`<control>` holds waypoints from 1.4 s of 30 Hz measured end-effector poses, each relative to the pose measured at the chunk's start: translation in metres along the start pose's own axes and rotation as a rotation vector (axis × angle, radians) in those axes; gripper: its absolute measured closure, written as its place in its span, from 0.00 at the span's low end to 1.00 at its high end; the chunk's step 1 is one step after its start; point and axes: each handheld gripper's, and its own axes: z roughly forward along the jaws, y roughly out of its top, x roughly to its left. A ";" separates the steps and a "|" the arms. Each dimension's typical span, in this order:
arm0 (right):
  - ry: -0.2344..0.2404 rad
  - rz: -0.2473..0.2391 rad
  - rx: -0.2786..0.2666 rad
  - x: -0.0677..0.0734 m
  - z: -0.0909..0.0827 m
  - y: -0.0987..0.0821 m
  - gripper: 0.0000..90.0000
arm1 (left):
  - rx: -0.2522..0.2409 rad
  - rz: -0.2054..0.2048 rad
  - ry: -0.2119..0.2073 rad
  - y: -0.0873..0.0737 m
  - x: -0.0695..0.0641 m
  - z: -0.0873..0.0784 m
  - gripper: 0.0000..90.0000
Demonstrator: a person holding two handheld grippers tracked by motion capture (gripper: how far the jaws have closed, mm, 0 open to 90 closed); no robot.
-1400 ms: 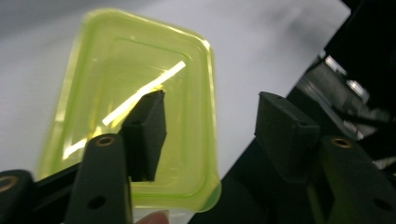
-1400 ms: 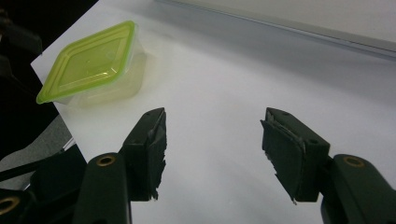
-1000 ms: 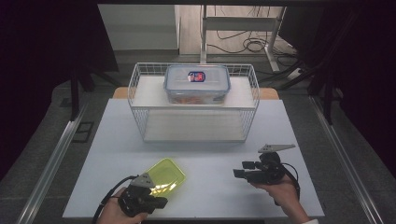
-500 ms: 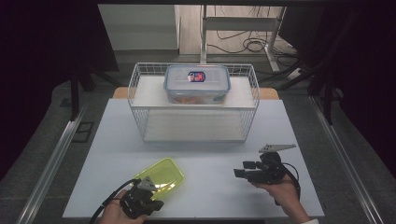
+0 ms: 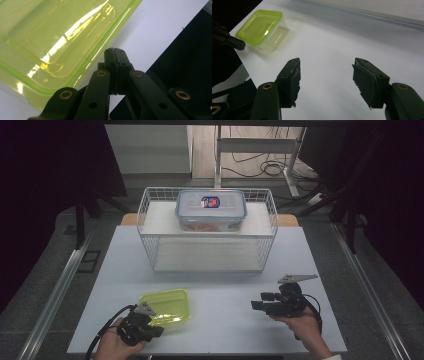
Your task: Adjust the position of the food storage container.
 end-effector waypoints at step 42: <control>-0.006 0.007 -0.016 -0.002 -0.004 0.001 0.43 | -0.062 -0.249 0.124 -0.013 0.077 -0.023 1.00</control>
